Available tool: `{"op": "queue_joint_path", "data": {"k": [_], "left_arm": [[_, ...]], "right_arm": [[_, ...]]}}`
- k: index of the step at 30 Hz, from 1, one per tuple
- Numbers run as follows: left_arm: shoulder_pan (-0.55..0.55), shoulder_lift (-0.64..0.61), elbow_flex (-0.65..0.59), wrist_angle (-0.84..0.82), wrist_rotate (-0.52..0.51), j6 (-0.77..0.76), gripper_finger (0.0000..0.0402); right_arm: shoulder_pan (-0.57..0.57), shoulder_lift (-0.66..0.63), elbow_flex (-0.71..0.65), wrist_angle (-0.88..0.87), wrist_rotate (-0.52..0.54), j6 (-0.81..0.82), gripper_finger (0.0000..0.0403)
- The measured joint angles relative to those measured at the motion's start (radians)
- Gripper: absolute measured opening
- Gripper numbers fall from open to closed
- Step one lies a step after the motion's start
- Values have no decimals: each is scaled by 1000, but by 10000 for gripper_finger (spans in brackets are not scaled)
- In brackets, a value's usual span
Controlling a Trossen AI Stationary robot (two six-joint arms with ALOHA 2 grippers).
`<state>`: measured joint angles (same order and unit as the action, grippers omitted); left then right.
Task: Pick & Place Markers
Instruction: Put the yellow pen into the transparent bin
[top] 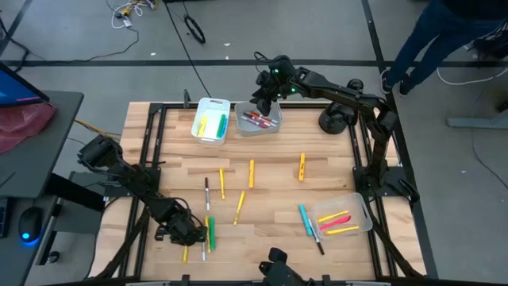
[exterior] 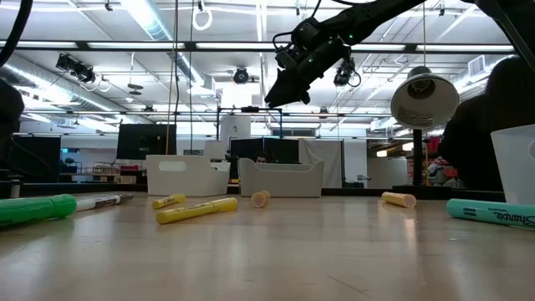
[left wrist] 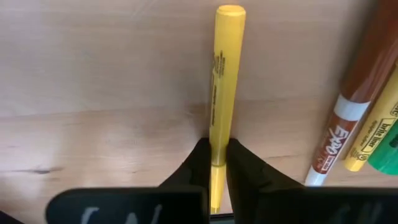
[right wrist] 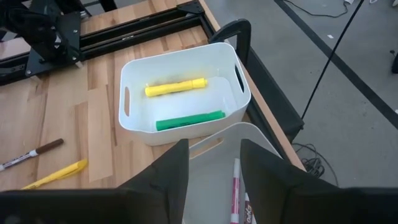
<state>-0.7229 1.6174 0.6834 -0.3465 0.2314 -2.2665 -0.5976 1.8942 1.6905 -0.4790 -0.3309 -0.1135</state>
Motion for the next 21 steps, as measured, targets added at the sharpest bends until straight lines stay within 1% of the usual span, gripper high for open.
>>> {"op": "queue_joint_path", "data": {"k": [4, 7, 10, 13, 16, 18, 21], "left_arm": [[-1, -36, -8, -22, -28, 1, 26], [0, -96, -16, -90, -75, 1, 25], [8, -181, -24, -216, -137, 4, 25], [25, -305, -19, -311, -214, 27, 25], [68, -445, -20, -431, -326, 113, 25], [114, -544, -17, -464, -414, 198, 25], [198, -671, -18, -482, -545, 394, 25]], "right_arm": [[0, -2, 0, -2, -1, 4, 144], [0, -9, 0, -2, -2, 24, 144], [0, -11, 0, -3, -3, 27, 144], [0, -11, 0, -17, -48, 28, 144], [5, -11, 0, -42, -118, 58, 144], [14, -11, 0, -62, -160, 82, 144], [43, -11, 0, -108, -221, 88, 144]]}}
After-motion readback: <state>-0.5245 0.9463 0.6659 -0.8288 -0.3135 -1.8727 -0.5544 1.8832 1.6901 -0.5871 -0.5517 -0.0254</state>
